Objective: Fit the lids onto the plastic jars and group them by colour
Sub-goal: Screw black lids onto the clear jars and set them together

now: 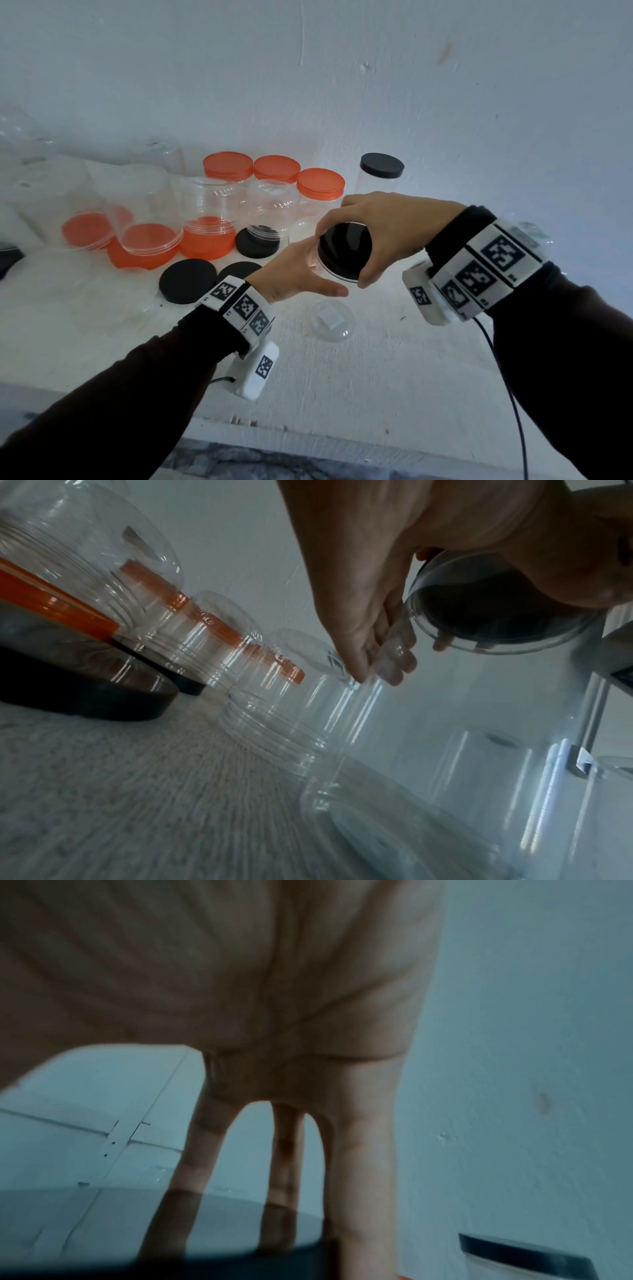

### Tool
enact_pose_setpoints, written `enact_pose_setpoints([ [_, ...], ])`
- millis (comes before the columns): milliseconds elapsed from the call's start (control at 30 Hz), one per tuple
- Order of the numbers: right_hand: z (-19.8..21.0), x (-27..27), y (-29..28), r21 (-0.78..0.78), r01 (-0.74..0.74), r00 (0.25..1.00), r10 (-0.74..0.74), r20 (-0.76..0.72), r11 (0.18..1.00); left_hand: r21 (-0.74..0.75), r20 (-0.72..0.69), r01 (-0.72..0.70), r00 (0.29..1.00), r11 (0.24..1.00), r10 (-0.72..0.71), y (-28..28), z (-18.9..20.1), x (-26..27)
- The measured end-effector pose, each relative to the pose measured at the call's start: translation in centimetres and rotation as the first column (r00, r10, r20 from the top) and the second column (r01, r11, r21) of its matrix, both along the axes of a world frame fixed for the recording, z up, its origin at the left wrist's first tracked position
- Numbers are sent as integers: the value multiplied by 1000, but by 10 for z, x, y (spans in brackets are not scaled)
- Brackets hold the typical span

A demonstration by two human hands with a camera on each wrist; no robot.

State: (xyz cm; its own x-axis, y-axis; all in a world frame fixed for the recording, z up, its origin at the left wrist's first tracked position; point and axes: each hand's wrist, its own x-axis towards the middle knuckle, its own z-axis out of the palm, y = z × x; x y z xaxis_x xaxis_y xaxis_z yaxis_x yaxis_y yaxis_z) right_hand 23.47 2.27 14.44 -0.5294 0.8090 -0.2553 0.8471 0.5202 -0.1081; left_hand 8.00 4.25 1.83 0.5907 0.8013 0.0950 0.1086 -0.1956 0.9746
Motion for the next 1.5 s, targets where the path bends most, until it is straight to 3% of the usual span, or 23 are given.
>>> enact_pose_setpoints([
  [333,-10,-8,-10,256,112,994,-105,-42,960,13,54,-24,998,1000,24,-3,-2,2],
  [667,-12,-16,-17,310,186,983,-179,-52,932,38,78,-38,996,999,35,-6,-1,3],
  [1067,-5,-9,-14,172,27,989,-51,138,985,80,-3,-74,997,994,74,-5,1,3],
  [1233,-2,-2,-17,49,-27,994,22,105,998,62,-26,-8,1000,998,9,-4,0,-2],
  [1500,2,3,-9,-155,0,999,6,43,988,10,-50,82,995,997,-81,-1,3,0],
])
